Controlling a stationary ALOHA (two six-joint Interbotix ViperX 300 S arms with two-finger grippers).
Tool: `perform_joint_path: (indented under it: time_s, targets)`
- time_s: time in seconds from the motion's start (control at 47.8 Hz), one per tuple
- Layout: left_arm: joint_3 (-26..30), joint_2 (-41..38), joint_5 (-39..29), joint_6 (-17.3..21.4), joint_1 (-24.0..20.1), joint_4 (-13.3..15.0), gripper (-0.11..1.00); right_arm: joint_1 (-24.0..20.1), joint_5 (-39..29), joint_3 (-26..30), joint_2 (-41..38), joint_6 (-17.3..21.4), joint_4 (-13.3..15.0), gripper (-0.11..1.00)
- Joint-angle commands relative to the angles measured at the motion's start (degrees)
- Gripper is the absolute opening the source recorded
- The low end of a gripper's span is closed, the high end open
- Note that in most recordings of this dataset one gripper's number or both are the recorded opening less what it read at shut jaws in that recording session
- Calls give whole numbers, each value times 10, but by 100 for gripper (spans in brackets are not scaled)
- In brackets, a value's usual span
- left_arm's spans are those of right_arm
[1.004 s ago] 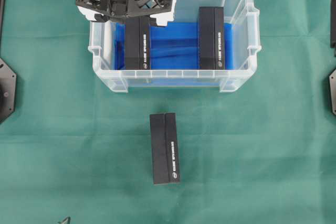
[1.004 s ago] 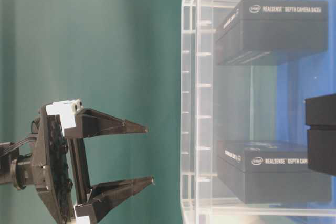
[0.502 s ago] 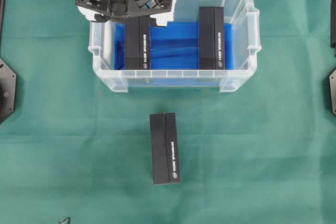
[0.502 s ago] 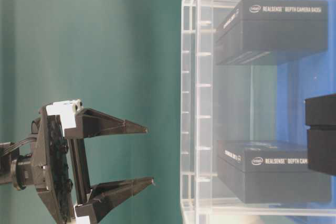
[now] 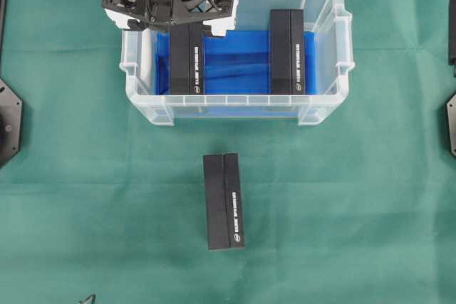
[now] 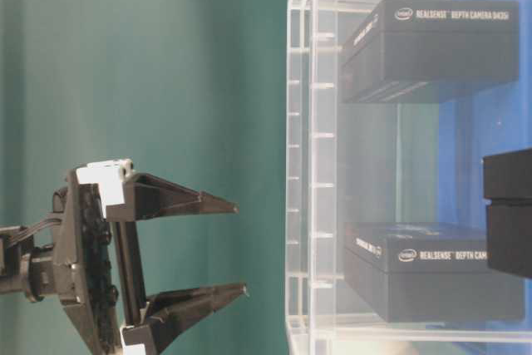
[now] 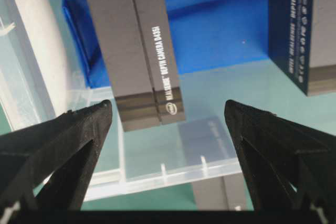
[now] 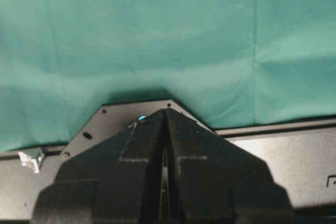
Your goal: Take the box out of the case with the left arm.
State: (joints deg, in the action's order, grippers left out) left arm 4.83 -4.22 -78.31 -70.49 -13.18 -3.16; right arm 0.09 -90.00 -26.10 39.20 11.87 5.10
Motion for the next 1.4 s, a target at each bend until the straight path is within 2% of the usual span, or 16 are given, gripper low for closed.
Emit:
perform_joint_path:
  time_s: [0.0, 0.188, 0.878, 1.38]
  targets:
    - [-2, 11, 3, -1, 1, -2, 88, 1, 3, 5, 0, 1, -1, 1]
    - [-22, 13, 11, -3, 1, -4, 88, 0, 3, 5, 0, 1, 0, 1]
    - [-110, 4, 112, -11, 2, -4, 88, 0, 3, 5, -2, 1, 0, 1]
    - [-131, -22, 152, -11, 1, -4, 88, 0, 3, 5, -2, 1, -1, 1]
